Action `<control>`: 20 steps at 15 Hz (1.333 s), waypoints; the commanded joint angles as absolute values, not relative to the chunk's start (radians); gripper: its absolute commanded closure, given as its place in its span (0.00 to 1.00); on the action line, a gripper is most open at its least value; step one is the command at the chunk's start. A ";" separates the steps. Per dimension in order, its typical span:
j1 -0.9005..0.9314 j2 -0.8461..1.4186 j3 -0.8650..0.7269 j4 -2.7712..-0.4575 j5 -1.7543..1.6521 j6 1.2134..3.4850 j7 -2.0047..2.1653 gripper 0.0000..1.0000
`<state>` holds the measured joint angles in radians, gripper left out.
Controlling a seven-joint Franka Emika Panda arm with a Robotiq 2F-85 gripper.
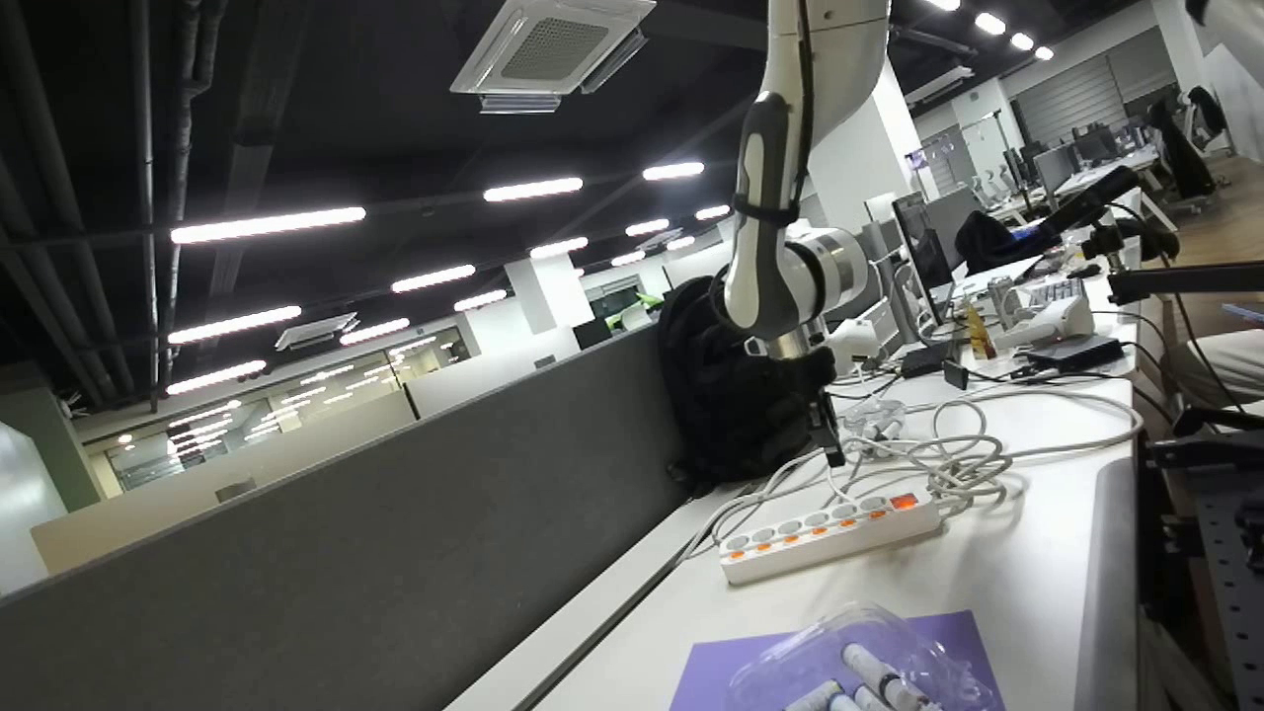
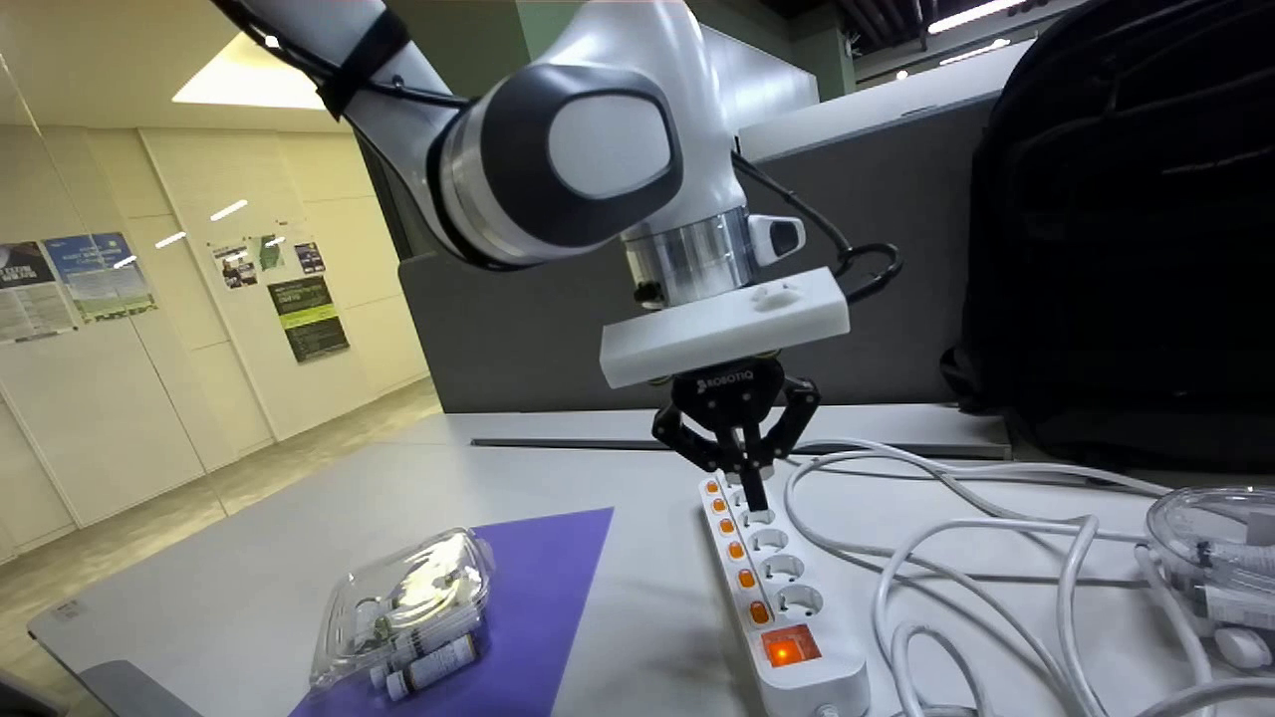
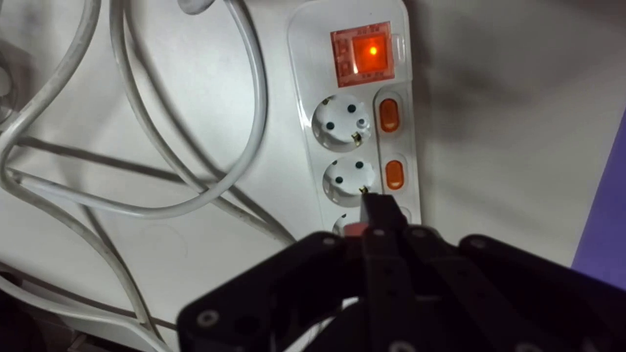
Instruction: Press on a switch on the extension cable
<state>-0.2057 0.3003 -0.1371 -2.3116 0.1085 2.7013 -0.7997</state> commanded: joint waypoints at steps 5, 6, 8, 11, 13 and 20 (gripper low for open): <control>-0.240 0.429 -0.096 -2.217 0.027 2.701 -0.755 1.00; -0.242 0.439 -0.090 -2.210 0.019 2.699 -0.755 1.00; -0.243 0.457 -0.081 -2.199 0.009 2.694 -0.754 1.00; -0.245 0.477 -0.071 -2.191 -0.006 2.695 -0.756 1.00; -0.252 0.486 -0.058 -2.187 -0.009 2.682 -0.767 1.00; -0.255 0.501 -0.038 -2.183 -0.024 2.682 -0.772 1.00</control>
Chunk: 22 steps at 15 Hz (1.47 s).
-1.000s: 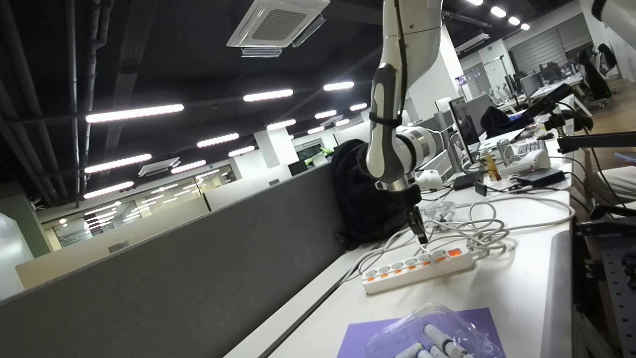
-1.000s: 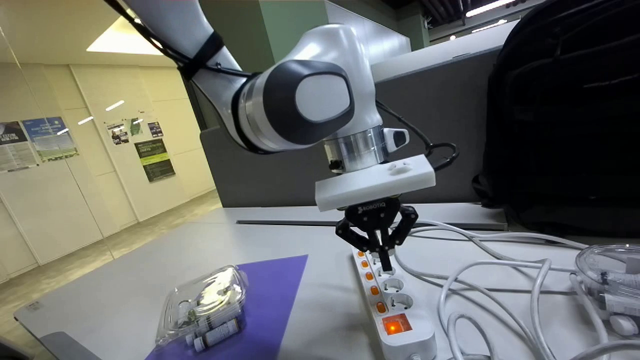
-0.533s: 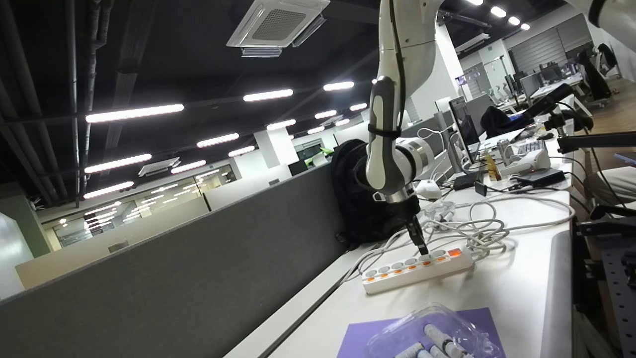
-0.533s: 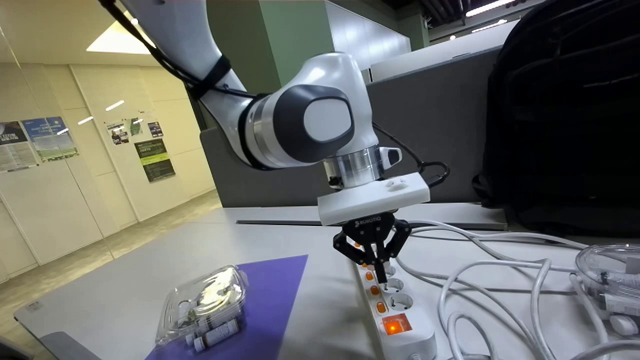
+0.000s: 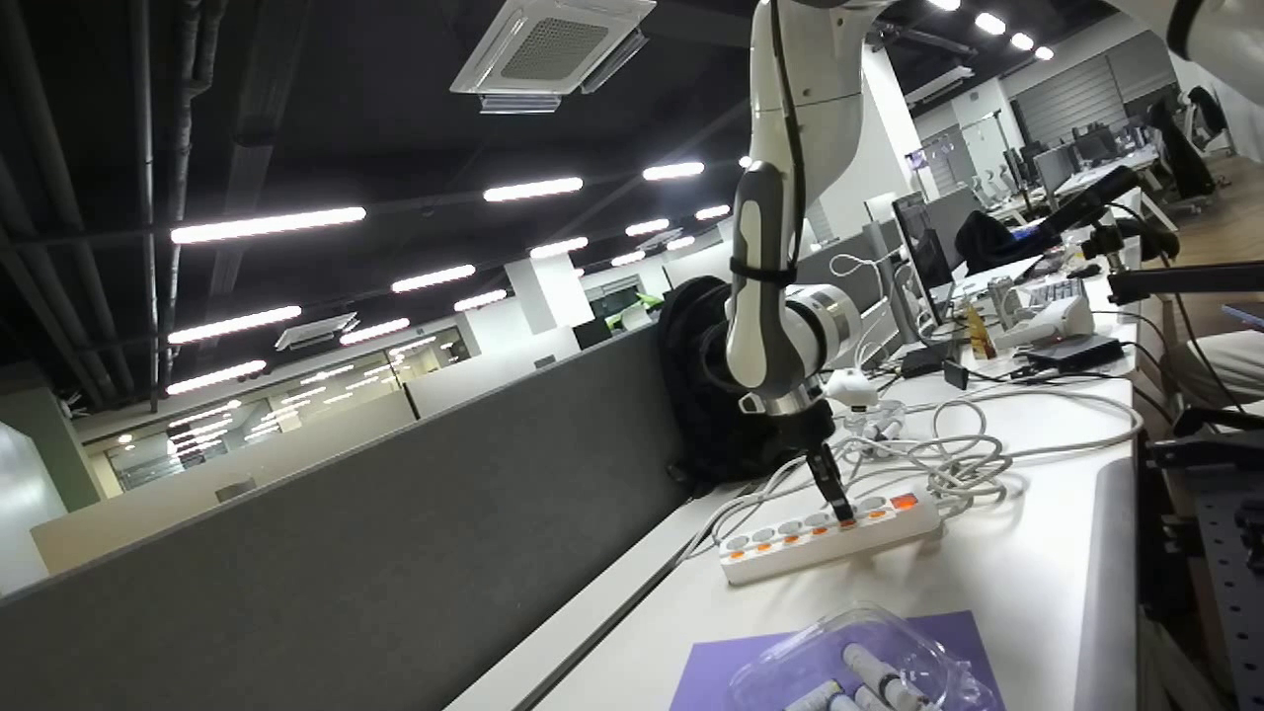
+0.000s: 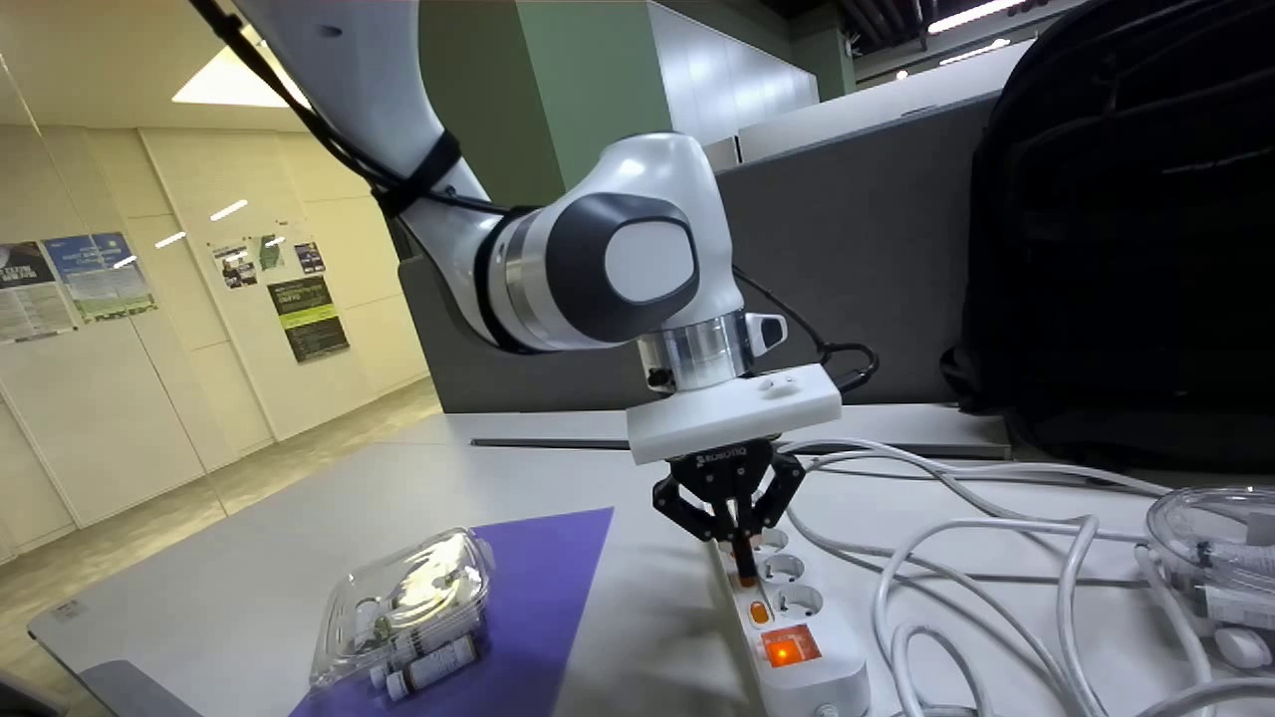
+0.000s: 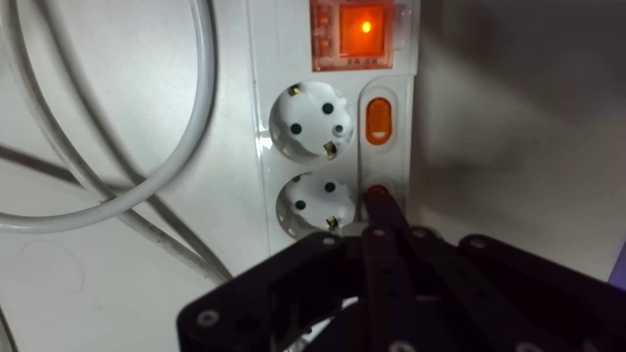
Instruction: Press on a switch on the extension cable
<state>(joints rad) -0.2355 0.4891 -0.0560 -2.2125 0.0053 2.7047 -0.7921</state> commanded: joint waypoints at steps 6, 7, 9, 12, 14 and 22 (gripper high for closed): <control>-0.252 0.529 -0.040 -2.151 -0.030 2.658 -0.762 1.00; -0.253 0.535 -0.040 -2.142 -0.029 2.648 -0.762 1.00; -0.254 0.549 -0.042 -2.121 -0.028 2.622 -0.760 1.00; -0.246 0.583 -0.057 -2.075 -0.036 2.576 -0.741 1.00; -0.236 0.610 -0.072 -2.046 -0.053 2.569 -0.722 1.00; -0.245 0.627 -0.053 -1.996 -0.069 2.493 -0.688 1.00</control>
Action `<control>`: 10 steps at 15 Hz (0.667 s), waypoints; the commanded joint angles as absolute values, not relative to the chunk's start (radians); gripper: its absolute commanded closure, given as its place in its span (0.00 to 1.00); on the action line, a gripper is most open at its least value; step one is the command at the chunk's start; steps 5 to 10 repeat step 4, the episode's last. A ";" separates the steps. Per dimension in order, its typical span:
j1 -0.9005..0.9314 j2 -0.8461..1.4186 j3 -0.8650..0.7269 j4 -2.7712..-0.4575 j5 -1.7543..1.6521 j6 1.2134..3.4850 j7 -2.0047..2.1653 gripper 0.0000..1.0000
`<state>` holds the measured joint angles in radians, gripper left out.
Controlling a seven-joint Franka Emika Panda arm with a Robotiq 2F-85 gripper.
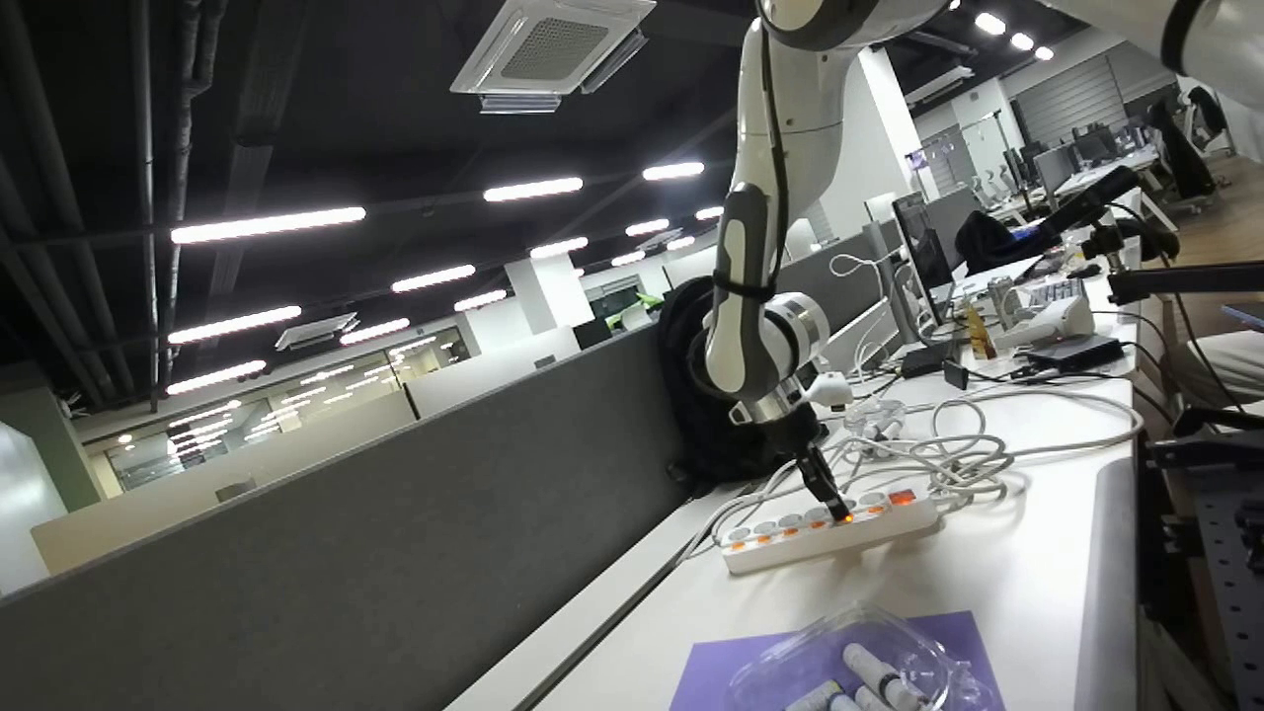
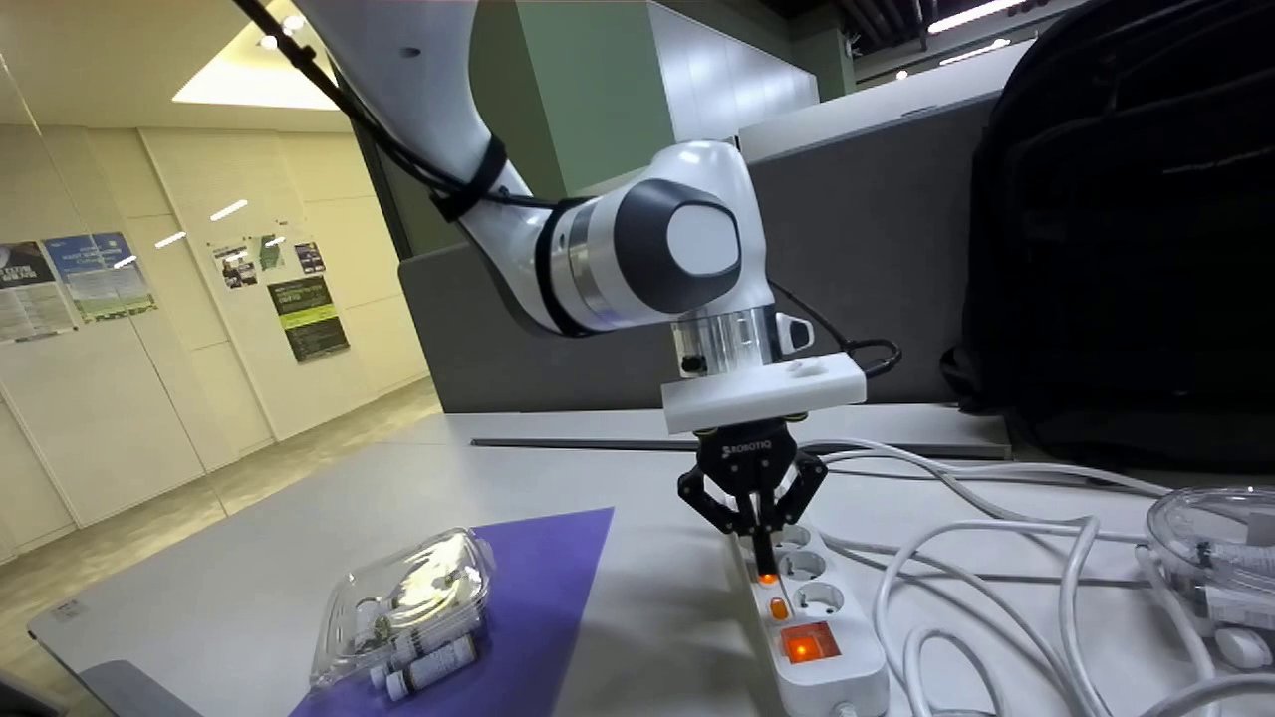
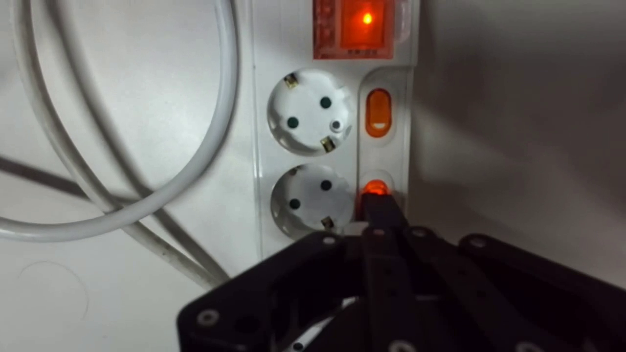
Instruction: Press on a switch on the extension cable
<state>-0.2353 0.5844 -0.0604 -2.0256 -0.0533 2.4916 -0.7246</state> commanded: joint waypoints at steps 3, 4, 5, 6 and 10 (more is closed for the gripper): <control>-0.245 0.558 -0.036 -2.051 -0.052 2.506 -0.691 0.75; -0.245 0.536 -0.028 -2.069 -0.047 2.510 -0.694 0.68; -0.245 0.536 -0.028 -2.069 -0.047 2.510 -0.694 0.68; -0.245 0.536 -0.028 -2.069 -0.047 2.510 -0.694 0.68; -0.245 0.536 -0.028 -2.069 -0.047 2.510 -0.694 0.68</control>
